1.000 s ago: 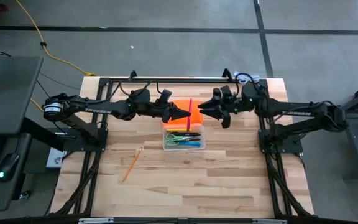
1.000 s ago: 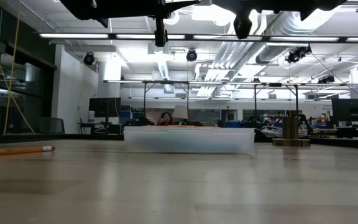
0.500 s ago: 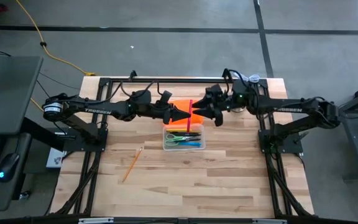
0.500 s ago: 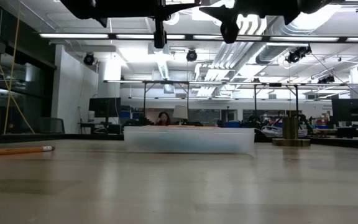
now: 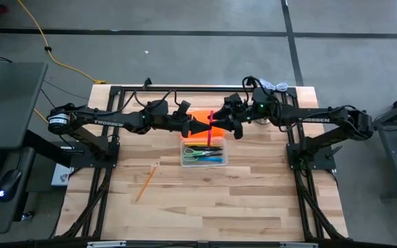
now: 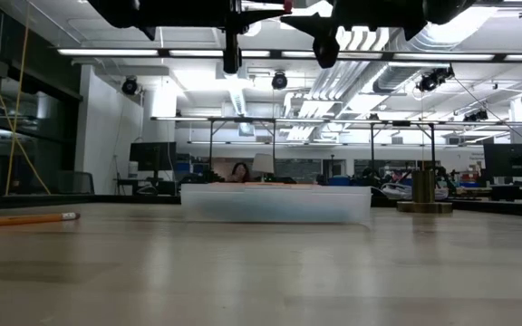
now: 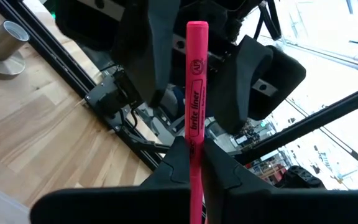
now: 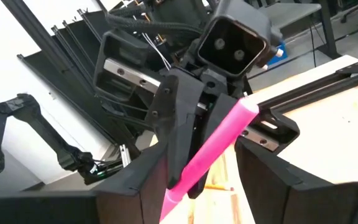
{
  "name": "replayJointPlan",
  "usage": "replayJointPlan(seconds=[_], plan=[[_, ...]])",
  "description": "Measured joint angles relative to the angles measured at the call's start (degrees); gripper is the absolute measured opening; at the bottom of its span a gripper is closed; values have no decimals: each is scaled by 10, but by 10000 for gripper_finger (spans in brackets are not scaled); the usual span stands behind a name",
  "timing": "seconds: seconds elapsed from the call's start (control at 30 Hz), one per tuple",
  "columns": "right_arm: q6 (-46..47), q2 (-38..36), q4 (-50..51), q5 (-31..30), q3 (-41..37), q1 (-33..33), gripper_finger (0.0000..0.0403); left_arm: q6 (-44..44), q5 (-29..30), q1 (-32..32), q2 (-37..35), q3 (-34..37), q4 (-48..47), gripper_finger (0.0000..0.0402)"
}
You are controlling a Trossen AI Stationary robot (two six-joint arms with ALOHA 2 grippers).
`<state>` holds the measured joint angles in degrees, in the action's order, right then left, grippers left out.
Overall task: Pick & place school supplies into a supply box
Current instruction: Put the pink pen into the orange supply box
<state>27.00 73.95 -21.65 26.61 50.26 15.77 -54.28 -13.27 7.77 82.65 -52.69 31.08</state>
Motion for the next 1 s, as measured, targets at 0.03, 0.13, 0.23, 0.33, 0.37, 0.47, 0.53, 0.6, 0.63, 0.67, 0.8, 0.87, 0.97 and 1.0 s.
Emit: replayJointPlan(seconds=[0.03,0.13,0.23,0.33,0.37,0.47,0.53,0.6,0.63,0.67,0.8,0.87,0.97,1.0], plan=[[0,0,0,-2,0,0,167,0,0,0,0,0,0,39],[0,0,-1,-13,0,0,167,0,0,0,0,0,-1,40],[0,0,0,-17,0,0,162,0,0,0,0,0,-1,40],[0,0,0,-17,0,0,144,0,0,0,0,0,-1,40],[0,0,0,-17,0,0,136,0,1,0,0,0,-1,41],[0,0,0,-18,0,0,109,0,1,0,0,0,-1,41],[-2,0,0,-18,0,0,90,0,1,0,0,0,-1,41],[-3,0,0,-18,0,0,71,0,1,0,0,0,-1,41],[-3,0,0,-18,0,0,62,0,1,0,0,0,-2,41],[-3,0,0,-17,0,0,54,0,1,0,0,0,-2,41],[-8,-1,0,-16,0,0,26,4,1,0,0,0,-2,41],[-9,-1,0,-15,0,0,18,5,1,0,0,0,-2,41],[-10,-1,0,-17,0,0,13,4,2,0,0,0,-2,41],[-11,-1,0,-20,0,0,13,4,2,0,0,0,-2,41]])
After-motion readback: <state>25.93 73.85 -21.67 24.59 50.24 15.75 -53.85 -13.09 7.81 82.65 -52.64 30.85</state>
